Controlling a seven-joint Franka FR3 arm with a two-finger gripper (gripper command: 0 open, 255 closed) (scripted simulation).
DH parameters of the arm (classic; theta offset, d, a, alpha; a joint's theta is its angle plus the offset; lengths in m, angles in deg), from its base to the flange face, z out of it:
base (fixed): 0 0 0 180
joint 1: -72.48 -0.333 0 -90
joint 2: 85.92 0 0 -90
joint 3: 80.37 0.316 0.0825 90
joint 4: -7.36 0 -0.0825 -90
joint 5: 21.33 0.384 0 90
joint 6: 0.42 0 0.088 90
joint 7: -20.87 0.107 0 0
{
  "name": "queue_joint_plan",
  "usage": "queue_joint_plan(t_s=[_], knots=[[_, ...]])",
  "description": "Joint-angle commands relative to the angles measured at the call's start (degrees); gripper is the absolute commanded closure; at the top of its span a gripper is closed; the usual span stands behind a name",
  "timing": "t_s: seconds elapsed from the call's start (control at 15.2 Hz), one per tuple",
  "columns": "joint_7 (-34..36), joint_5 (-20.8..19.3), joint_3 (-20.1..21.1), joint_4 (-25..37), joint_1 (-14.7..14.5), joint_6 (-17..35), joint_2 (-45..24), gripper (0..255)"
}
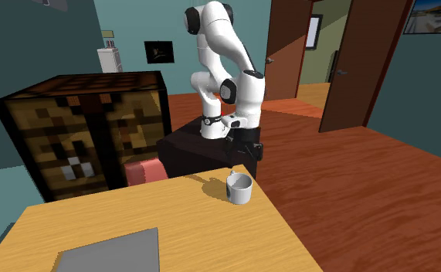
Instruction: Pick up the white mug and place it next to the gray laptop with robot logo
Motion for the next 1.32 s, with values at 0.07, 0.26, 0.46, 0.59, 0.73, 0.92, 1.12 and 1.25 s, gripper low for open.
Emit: queue_joint_plan(t_s=[0.07, 0.26, 0.46, 0.59, 0.73, 0.92, 1.12, 1.25], knots=[[5.67, -6.45, -2.11, 5.11, -3.45, 0.00, -7.58, 0], [9.95, -10.92, -4.65, 10.28, -7.76, -0.03, -14.53, 0], [10.91, -12.29, -5.78, 10.81, -8.66, 0.90, -16.20, 0], [11.71, -13.50, -6.70, 11.11, -9.27, 1.80, -17.55, 0], [12.48, -14.67, -7.64, 11.47, -9.88, 2.68, -18.90, 0], [13.08, -15.57, -8.39, 11.78, -10.38, 3.37, -19.97, 0], [13.08, -15.57, -8.39, 11.78, -10.38, 3.37, -19.98, 0], [13.08, -15.57, -8.39, 11.78, -10.38, 3.37, -19.98, 0]])
